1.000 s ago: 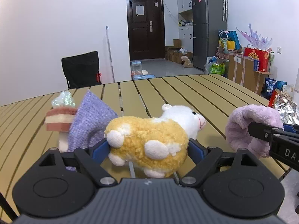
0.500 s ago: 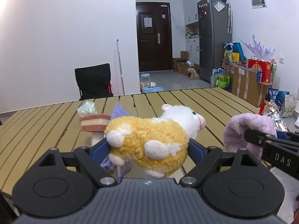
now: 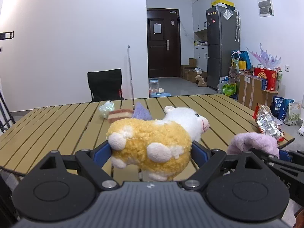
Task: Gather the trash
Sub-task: 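Carry the pink towel and sheep plush over the black bin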
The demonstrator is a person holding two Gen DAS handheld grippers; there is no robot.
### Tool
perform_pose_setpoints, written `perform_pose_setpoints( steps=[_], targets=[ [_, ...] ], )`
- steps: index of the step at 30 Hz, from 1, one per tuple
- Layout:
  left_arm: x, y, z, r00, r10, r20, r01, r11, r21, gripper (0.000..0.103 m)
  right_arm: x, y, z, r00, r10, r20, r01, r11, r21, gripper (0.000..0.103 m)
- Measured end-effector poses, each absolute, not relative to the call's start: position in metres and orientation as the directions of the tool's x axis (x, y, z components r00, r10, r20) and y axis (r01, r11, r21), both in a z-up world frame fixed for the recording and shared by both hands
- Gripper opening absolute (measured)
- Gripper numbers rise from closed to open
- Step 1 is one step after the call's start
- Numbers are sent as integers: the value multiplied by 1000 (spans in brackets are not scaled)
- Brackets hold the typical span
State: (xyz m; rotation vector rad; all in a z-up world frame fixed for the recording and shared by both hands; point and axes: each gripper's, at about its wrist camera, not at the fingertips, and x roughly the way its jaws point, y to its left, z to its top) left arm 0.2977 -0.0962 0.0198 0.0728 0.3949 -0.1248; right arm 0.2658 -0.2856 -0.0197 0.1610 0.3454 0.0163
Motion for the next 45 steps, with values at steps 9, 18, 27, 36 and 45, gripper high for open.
perform_pose_setpoints(
  steps=[9,18,27,36,45],
  targets=[
    [248,-73,8,908,-98,-407,125,991,41,88,221,-278,-37,911,51,-409,11,989,147,31],
    [214,-63,-11,896,-95,-434,130,990,50,88,189,-267,-58,876,53,-479,7,992,124,31],
    [193,-46,-42,869,-76,-488,118,992,55,88,176,-258,-83,833,59,-550,-4,995,100,31],
    [190,-35,-73,832,-43,-552,93,994,62,88,176,-245,-117,774,69,-630,-21,996,83,31],
    [196,-26,-113,775,-4,-632,65,995,73,88,183,-235,-154,706,71,-705,-40,997,60,31]
  ],
)
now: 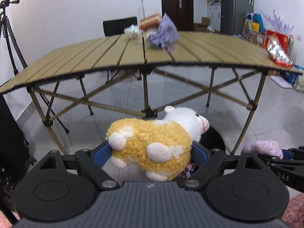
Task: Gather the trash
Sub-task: 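Carry the pink towel and sheep plush over the black bin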
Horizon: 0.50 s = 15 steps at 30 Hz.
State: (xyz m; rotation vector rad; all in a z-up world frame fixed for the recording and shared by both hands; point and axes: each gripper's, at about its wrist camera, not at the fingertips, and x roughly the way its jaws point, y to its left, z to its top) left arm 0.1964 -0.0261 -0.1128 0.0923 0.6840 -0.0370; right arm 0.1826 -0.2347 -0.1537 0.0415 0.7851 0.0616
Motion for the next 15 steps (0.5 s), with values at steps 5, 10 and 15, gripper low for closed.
perform_pose_setpoints(
  steps=[5,10,15],
  targets=[
    [204,-21,-132,740,21,-673,49,995,85,88,188,-234,-174,666,63,-743,-36,998,52,31],
    [211,-11,-149,704,52,-709,27,995,100,88,193,-234,-191,626,50,-778,-31,999,39,31],
    [217,0,-166,660,82,-746,5,993,114,88,198,-234,-201,590,33,-807,-23,999,25,31]
  ],
)
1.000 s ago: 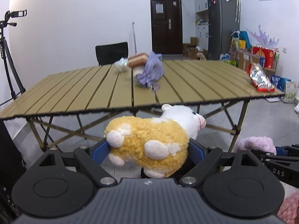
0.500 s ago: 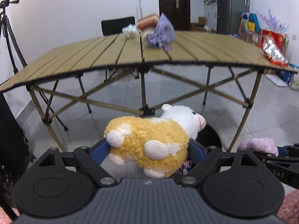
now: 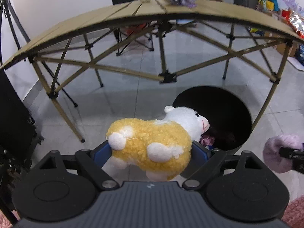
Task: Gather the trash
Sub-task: 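Carry the pink towel and sheep plush over the black bin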
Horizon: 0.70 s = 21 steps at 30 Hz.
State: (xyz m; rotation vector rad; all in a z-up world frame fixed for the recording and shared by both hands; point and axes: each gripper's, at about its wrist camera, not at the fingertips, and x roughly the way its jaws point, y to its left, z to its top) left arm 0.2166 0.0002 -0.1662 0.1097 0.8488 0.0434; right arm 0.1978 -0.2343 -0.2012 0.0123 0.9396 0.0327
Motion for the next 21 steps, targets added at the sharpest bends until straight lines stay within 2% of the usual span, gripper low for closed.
perform_pose_setpoints(
  steps=[21],
  targets=[
    [240,13,-190,562,136,-816,-49,990,132,88,213,-231,-228,536,21,-844,-28,1000,8,31]
  ],
)
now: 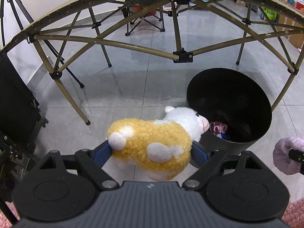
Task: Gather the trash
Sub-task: 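Carry the pink towel and sheep plush over the black bin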
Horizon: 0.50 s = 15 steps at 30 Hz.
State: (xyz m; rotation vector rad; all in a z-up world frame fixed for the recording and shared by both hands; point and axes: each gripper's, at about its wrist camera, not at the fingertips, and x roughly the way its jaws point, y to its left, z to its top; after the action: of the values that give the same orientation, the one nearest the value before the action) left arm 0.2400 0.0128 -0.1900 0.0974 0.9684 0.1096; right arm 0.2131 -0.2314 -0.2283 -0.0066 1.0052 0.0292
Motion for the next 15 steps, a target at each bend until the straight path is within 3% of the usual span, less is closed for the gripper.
perform_pose_setpoints(
  steps=[15],
  targets=[
    [260,16,-192,553,158,-818,-76,987,139,88,227,-233,-209,580,14,-815,-20,1000,3,31]
  ],
)
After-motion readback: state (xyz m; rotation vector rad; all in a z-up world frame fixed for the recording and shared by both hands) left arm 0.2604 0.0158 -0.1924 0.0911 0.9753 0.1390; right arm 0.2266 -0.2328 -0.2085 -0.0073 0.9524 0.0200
